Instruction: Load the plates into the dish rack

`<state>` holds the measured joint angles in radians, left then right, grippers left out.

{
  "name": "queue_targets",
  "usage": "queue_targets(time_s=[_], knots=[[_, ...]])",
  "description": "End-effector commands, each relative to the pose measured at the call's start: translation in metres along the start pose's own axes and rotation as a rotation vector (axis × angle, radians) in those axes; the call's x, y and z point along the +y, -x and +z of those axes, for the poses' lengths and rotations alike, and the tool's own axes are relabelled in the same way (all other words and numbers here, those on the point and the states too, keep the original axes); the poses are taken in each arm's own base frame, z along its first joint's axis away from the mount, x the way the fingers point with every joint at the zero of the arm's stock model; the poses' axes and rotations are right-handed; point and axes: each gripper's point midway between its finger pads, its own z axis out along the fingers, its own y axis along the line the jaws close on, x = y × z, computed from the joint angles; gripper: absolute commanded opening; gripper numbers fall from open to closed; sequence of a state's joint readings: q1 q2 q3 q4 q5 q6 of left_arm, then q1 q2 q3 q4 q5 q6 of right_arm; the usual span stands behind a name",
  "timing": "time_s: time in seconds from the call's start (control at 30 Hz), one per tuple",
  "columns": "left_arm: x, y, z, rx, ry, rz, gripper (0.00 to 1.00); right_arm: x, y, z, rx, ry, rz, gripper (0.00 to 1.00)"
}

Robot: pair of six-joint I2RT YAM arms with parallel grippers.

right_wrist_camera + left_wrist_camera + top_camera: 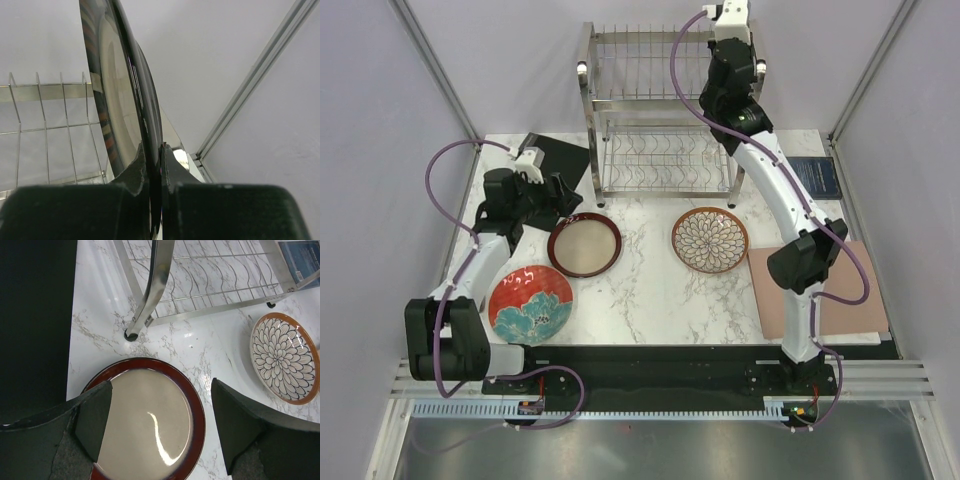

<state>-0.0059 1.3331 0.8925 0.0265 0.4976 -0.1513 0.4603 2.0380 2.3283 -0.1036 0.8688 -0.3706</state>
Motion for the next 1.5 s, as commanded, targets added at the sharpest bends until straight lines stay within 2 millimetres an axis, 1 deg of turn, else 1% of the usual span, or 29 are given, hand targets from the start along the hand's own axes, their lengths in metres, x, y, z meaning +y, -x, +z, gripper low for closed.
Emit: queue_targets(time_s=[0.0,0.13,0.17,0.2,0.27,0.3,0.37,0.4,0.53,0.6,0.7,0.8,0.83,0.87,0.9,1.0,1.03,1.1,1.13,1.17,1.2,1.23,1.27,1.3,1.33,1.37,1.4,1.43,1.47], knots=[[0.004,0.006,0.008,-0.032,-0.001,-0.016,0.86,-0.036,0.052,0.007,-0.131,-0.079,0.176,0.0],[0.005,0.004,0.013,-0.02,-0.014,-0.022,0.86,-0.03,0.035,0.019,-0.109,-0.093,0.173,0.0],[0.015,0.009,0.01,-0.032,0.006,-0.029,0.86,-0.031,0.034,0.021,-0.108,-0.097,0.181,0.0],[0.016,0.01,0.011,-0.034,0.011,-0.029,0.86,-0.033,0.03,0.024,-0.103,-0.106,0.18,0.04],[0.019,0.011,0.014,-0.032,0.013,-0.023,0.86,-0.032,0.026,0.028,-0.1,-0.106,0.179,0.16],[0.02,0.013,0.014,-0.036,0.015,-0.02,0.86,-0.032,0.027,0.028,-0.103,-0.102,0.183,0.29],[0.024,0.016,0.018,-0.041,0.017,-0.009,0.87,-0.031,0.035,0.024,-0.12,-0.067,0.187,0.41],[0.025,0.017,0.019,-0.042,0.018,-0.01,0.87,-0.032,0.04,0.022,-0.131,-0.056,0.196,0.52],[0.027,0.028,0.021,-0.061,0.012,-0.003,0.87,-0.043,0.058,0.006,-0.161,-0.029,0.214,0.56],[0.026,0.033,0.021,-0.076,0.005,0.003,0.87,-0.045,0.061,0.001,-0.167,-0.023,0.213,0.57],[0.026,0.034,0.021,-0.081,0.002,0.003,0.87,-0.05,0.068,-0.007,-0.176,-0.022,0.209,0.59],[0.022,0.037,0.019,-0.089,-0.003,0.015,0.87,-0.055,0.083,-0.021,-0.206,-0.019,0.185,0.61],[0.021,0.039,0.019,-0.093,-0.005,0.028,0.87,-0.063,0.091,-0.028,-0.217,-0.022,0.186,0.61],[0.02,0.04,0.019,-0.098,-0.003,0.047,0.88,-0.064,0.096,-0.035,-0.223,-0.016,0.174,0.61],[0.02,0.046,0.02,-0.123,-0.004,0.068,0.88,-0.071,0.099,-0.039,-0.223,-0.027,0.178,0.61],[0.013,0.06,0.024,-0.16,-0.041,0.136,0.89,-0.104,0.107,-0.054,-0.227,-0.085,0.194,0.61],[0.011,0.068,0.028,-0.177,-0.055,0.164,0.89,-0.117,0.106,-0.059,-0.227,-0.106,0.194,0.63],[0.011,0.074,0.034,-0.183,-0.065,0.218,0.87,-0.146,0.1,-0.059,-0.223,-0.182,0.229,0.67],[0.009,0.082,0.035,-0.193,-0.071,0.238,0.83,-0.157,0.09,-0.061,-0.2,-0.204,0.226,0.68],[0.013,0.079,0.041,-0.177,-0.077,0.251,0.71,-0.168,0.081,-0.057,-0.178,-0.225,0.218,0.69],[0.012,0.08,0.044,-0.168,-0.09,0.248,0.65,-0.174,0.068,-0.06,-0.13,-0.207,0.22,0.72],[0.011,0.09,0.045,-0.175,-0.089,0.281,0.55,-0.163,0.045,-0.055,-0.089,-0.155,0.193,0.73],[0.017,0.083,0.05,-0.141,-0.078,0.265,0.25,-0.167,0.023,-0.051,-0.037,-0.136,0.161,0.74],[0.019,0.085,0.05,-0.141,-0.069,0.263,0.08,-0.171,0.008,-0.063,0.009,-0.085,0.132,0.75],[0.021,0.085,0.05,-0.142,-0.055,0.258,0.03,-0.155,-0.035,-0.064,0.089,-0.031,0.119,0.75],[0.022,0.087,0.049,-0.152,-0.042,0.25,0.02,-0.14,-0.053,-0.068,0.12,0.087,0.109,0.75],[0.027,0.088,0.049,-0.156,-0.01,0.242,0.02,-0.138,-0.066,-0.082,0.157,0.156,0.102,0.65],[0.031,0.088,0.049,-0.156,0.008,0.238,0.02,-0.12,-0.105,-0.091,0.231,0.232,0.07,0.55],[0.033,0.086,0.051,-0.154,0.023,0.201,0.02,-0.102,-0.119,-0.102,0.255,0.346,0.074,0.35]])
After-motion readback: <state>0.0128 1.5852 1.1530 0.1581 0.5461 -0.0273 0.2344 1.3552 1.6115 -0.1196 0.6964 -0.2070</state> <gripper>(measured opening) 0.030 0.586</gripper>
